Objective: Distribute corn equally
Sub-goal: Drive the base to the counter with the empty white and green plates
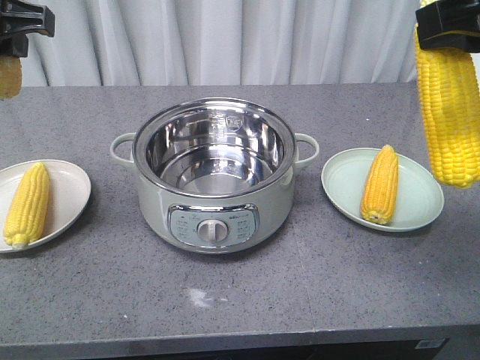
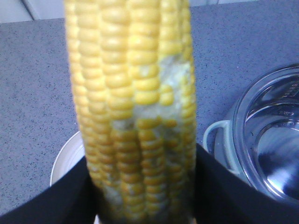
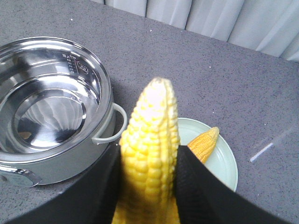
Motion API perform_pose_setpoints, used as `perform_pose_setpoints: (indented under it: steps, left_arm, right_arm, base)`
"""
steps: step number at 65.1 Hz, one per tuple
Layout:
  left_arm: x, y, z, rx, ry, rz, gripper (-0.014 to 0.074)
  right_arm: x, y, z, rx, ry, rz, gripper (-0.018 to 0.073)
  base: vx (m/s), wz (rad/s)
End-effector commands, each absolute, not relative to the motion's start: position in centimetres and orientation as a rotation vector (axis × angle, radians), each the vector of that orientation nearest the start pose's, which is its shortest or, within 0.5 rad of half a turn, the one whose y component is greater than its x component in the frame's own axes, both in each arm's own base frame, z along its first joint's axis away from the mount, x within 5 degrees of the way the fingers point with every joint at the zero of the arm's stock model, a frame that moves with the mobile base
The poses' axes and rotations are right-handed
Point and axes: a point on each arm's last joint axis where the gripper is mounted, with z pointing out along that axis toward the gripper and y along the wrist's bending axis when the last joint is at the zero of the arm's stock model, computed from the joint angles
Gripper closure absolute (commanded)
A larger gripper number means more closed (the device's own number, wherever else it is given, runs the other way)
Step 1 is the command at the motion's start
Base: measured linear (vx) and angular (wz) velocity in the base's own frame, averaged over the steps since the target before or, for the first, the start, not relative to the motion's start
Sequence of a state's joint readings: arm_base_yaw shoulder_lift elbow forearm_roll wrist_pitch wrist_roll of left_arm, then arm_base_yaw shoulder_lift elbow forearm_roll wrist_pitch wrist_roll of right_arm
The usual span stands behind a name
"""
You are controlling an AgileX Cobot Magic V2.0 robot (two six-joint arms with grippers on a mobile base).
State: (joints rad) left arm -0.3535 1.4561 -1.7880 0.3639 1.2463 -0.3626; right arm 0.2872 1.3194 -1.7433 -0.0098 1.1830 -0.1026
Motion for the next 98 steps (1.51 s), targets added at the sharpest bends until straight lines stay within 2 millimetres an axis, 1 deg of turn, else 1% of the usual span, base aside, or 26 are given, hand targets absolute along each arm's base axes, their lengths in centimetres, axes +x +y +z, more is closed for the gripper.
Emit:
perform_pose_setpoints:
  steps: [1, 54, 98]
  left_arm:
    - [26.81, -6.46, 49.03, -0.040, 2.204, 0.090, 0.0534]
    - [26.81, -6.46, 49.03, -0.040, 2.204, 0.090, 0.0534]
    - [26.81, -6.46, 49.03, -0.040, 2.204, 0.090, 0.0534]
  right_arm:
    - [22.71, 6.44, 50.94, -0.402, 2.090, 0.084, 0.0458]
    - [22.71, 6.44, 50.94, -0.402, 2.090, 0.084, 0.0458]
    - [22.71, 6.44, 50.94, -0.402, 2.090, 0.084, 0.0458]
  base:
    - [0.00, 0.00]
    - [-0.01, -0.06]
    - [-0.01, -0.32]
